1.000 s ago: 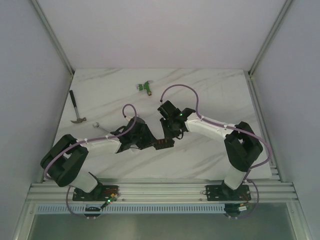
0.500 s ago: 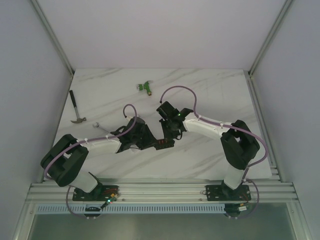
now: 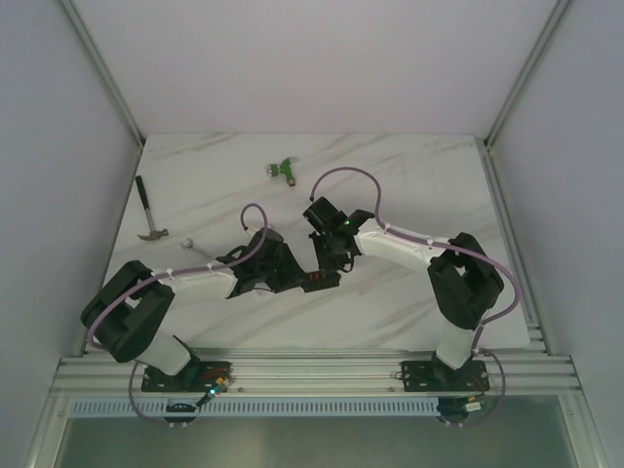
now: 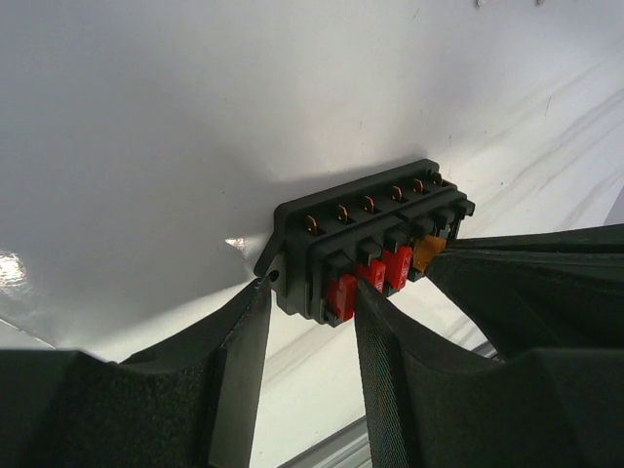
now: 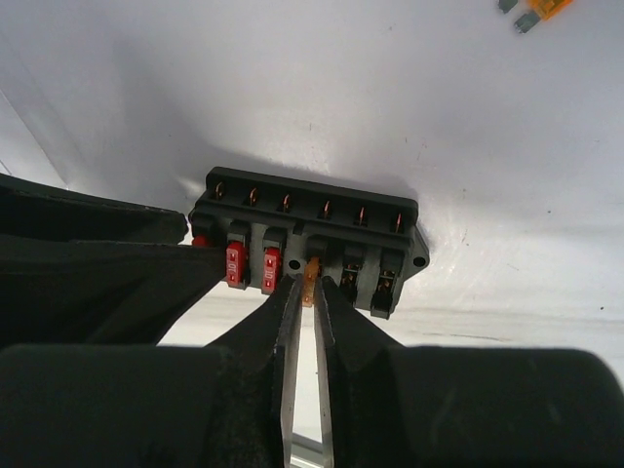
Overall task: Snap on the fuse box
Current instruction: Install the fuse at the fuse box base.
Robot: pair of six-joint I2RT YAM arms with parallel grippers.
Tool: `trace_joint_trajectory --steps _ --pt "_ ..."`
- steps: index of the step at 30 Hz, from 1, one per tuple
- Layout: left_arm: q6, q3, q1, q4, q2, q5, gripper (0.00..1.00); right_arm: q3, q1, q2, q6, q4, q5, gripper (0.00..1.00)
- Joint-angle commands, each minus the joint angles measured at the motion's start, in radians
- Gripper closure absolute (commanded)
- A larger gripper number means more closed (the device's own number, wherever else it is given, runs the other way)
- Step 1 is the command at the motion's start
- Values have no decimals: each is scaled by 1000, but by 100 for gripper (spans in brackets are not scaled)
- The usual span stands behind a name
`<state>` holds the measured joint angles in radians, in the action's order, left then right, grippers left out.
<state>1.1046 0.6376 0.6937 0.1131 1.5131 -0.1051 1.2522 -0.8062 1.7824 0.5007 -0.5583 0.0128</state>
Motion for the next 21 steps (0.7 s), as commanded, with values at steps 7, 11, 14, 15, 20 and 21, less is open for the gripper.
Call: trace_joint_trajectory --steps 7,11,14,15,20,21 --pt "-15 0 -6 19 13 -10 52 45 -21 54 -16 -55 -24 83" --pt "-17 0 -8 18 14 -11 52 55 -29 61 -19 -76 -49 84" --pt "-18 -1 -10 17 16 -11 52 53 -30 56 -21 -85 -68 86" --pt "-18 -3 -11 17 16 -11 52 52 -30 53 -23 -89 -69 87" --pt "-18 0 -14 17 25 -19 52 43 -33 53 -36 -100 -63 94" --pt "-18 0 -15 17 27 -22 52 40 -33 50 -38 -102 -63 96"
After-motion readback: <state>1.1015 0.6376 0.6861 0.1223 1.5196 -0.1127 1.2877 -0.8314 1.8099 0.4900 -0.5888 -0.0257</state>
